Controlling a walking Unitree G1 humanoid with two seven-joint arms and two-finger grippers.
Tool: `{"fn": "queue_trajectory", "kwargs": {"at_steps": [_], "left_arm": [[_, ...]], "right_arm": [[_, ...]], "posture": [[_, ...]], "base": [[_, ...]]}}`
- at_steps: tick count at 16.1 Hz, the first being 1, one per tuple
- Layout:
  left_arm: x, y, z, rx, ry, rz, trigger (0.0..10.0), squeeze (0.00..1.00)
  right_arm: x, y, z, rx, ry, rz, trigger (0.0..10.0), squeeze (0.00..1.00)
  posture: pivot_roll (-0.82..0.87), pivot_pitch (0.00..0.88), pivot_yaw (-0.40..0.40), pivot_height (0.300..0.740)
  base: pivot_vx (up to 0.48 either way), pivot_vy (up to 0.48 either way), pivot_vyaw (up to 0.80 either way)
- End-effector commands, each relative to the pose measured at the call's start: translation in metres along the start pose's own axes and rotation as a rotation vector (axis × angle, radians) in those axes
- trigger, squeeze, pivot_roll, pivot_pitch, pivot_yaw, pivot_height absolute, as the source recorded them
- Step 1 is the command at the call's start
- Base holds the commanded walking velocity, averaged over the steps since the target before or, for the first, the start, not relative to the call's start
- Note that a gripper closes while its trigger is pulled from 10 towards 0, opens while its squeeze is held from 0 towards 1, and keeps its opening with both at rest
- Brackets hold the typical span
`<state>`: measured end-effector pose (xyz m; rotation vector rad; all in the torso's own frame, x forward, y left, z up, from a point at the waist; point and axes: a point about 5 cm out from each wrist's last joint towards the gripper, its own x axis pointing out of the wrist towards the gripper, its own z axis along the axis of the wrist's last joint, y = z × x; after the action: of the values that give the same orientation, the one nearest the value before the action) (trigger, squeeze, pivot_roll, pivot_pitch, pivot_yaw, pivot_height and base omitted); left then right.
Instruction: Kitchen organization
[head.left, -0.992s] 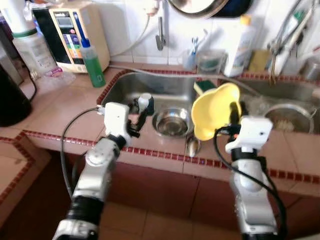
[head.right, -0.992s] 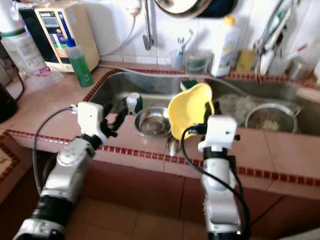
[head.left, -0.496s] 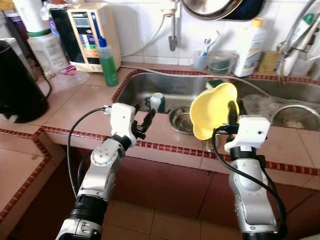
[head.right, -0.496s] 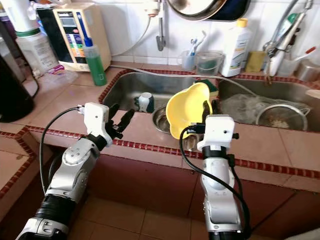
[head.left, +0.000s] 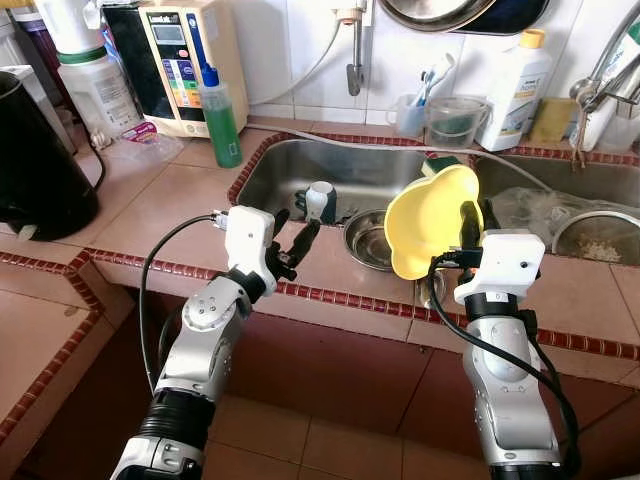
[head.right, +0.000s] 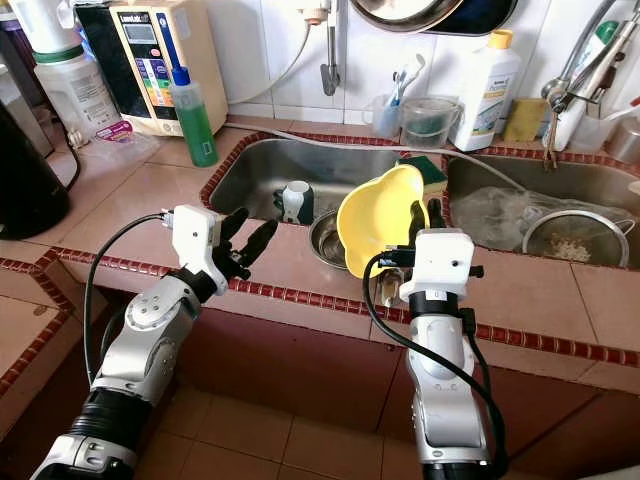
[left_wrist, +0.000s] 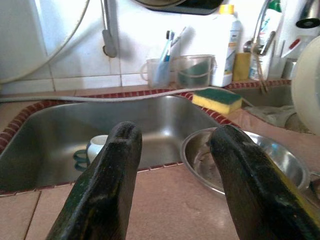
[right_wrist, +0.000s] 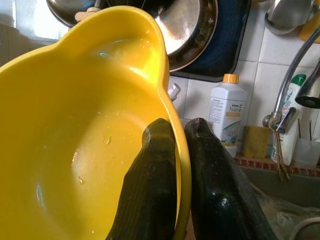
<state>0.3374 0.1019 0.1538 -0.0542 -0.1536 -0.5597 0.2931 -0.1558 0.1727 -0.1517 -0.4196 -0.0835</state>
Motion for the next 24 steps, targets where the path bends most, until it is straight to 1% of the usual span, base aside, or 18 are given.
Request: {"fn": "queue_trajectory", "kwargs": {"at_steps": [1,5,16,17,18,20,21,23,24], "left_arm": [[0.0030,0.0015,0.0059,0.009,-0.012,-0.009,10.0,0.00],[0.0030,-0.0006,0.0050,-0.007,-0.017,-0.019,10.0,0.00],[0.0026,-0.0008,0.0048,-0.016,-0.020,-0.010,10.0,0.00],[0.0029,-0.0003,0.0044,-0.025,-0.014,0.000,10.0,0.00],[0.0036,0.0005,0.0052,-0.059,-0.014,0.016,10.0,0.00],[0.0048,0.0017,0.0066,-0.064,-0.009,0.035,10.0,0.00],[0.0057,0.0023,0.0073,-0.066,0.008,0.044,10.0,0.00],[0.0075,-0.0003,0.0126,-0.043,0.035,0.022,10.0,0.00],[0.0075,-0.0003,0.0126,-0.043,0.035,0.022,10.0,0.00]], "right_arm": [[0.0023,0.0026,0.0049,0.000,-0.020,0.012,10.0,0.00],[0.0019,0.0028,0.0055,-0.003,-0.023,0.021,10.0,0.00],[0.0023,0.0046,0.0067,-0.005,-0.028,0.044,10.0,0.00],[0.0025,0.0048,0.0070,-0.002,-0.029,0.046,10.0,0.00],[0.0026,0.0054,0.0076,0.005,-0.032,0.052,10.0,0.00],[0.0025,0.0067,0.0078,0.025,-0.027,0.060,10.0,0.00],[0.0031,0.0065,0.0053,0.077,0.006,0.045,10.0,0.00],[0.0069,0.0049,-0.0017,0.106,0.076,0.044,10.0,0.00],[0.0069,0.0049,-0.0017,0.106,0.076,0.044,10.0,0.00]], "posture": [[-0.24,0.000,0.080,0.740],[-0.24,0.000,0.077,0.740],[-0.24,0.000,0.065,0.740],[-0.24,0.000,0.064,0.740],[-0.25,0.000,0.063,0.740],[-0.25,0.000,0.063,0.740],[-0.25,0.000,0.061,0.740],[-0.25,0.000,0.061,0.740],[-0.25,0.000,0.061,0.740]], "base": [[0.259,0.000,0.00],[0.395,0.000,0.00],[0.473,0.000,0.00],[0.000,0.000,0.00],[0.000,0.000,0.00],[0.000,0.000,0.00],[0.000,0.000,0.00],[0.000,0.000,0.00],[0.000,0.000,0.00]]}}
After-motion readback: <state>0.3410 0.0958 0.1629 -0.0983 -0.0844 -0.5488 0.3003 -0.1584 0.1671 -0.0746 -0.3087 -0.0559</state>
